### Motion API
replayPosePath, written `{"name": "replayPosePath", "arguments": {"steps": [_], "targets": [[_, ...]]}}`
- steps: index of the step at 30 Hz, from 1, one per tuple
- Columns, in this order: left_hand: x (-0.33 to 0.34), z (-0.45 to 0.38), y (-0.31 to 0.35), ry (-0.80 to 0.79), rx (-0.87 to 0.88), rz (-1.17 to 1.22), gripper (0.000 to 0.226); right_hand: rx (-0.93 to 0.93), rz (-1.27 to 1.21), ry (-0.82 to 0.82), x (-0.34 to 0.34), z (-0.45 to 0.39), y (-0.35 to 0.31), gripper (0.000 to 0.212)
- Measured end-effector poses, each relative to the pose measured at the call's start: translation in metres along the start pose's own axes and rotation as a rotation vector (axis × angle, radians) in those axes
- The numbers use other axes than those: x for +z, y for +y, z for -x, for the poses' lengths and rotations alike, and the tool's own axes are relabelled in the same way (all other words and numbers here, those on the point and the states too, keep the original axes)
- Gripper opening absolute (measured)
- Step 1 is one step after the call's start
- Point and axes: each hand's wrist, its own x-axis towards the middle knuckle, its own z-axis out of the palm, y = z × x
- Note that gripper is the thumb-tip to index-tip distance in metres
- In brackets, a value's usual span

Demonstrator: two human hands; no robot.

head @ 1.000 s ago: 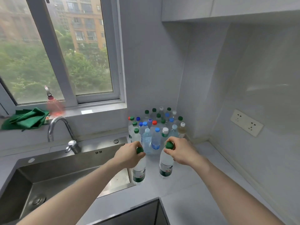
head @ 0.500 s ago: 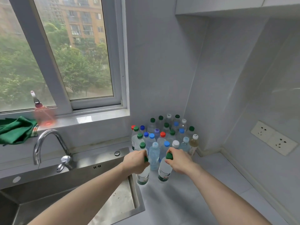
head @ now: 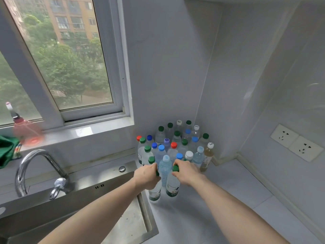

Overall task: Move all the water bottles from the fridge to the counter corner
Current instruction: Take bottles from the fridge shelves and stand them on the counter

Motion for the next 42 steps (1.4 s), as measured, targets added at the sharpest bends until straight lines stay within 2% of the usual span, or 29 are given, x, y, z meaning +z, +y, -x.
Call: {"name": "replayPosePath", "arguments": {"steps": [19, 30, 36, 42], "targets": [[-0.006, -0.014, -0.012, 0.034, 0.045, -0.073, 0.039, 0.074, -0.022, -0.016, 0.018, -0.009, -0.022, 0.023], [-0.029, -0.01, -0.017, 0.048, 0.108, -0.119, 0.039, 0.126, -0.08, 0.017, 0.007, 0.009, -0.019, 0.048], [-0.068, 0.01, -0.013, 0.161, 0.225, -0.087, 0.035, 0.16, -0.167, 0.12, -0.012, 0.064, 0.0, 0.049], [-0.069, 0.055, 0.025, 0.161, 0.386, -0.055, 0.029, 0.254, -0.245, 0.207, -0.024, 0.162, 0.036, 0.049]]}}
